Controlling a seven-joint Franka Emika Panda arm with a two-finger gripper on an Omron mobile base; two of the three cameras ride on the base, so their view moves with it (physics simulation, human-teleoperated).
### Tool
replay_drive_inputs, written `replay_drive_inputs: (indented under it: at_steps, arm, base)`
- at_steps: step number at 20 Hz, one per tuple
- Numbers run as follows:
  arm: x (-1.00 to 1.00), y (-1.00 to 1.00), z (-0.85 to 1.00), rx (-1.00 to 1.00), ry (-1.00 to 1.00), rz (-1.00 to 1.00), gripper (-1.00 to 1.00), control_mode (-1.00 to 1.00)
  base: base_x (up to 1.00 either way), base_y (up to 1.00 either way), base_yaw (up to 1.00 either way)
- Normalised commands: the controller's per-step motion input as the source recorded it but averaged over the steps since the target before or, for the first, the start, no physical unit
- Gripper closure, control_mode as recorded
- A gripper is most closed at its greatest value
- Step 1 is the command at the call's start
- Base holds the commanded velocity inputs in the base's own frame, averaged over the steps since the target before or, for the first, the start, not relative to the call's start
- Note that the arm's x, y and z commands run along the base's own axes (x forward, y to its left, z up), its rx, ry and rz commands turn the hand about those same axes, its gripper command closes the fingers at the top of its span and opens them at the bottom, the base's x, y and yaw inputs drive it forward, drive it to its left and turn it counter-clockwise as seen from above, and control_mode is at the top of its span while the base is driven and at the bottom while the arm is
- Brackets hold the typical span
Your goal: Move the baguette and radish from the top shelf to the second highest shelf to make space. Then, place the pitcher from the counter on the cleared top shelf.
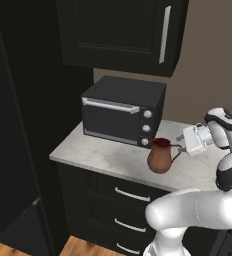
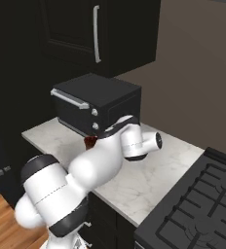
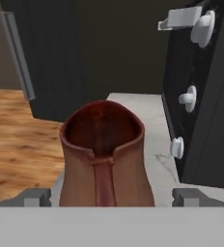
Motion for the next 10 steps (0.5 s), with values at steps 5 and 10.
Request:
replay_drive_inputs:
  at_steps: [5, 10]
  arm:
    - [0.0, 0.0, -0.15, 0.0, 0.11, 0.11, -1.0, -1.0]
    - [0.0, 0.0, -0.13, 0.0, 0.11, 0.1, -1.0, -1.0]
  base:
    - [0.0, 0.0, 0.0]
    - [0.0, 0.0, 0.0]
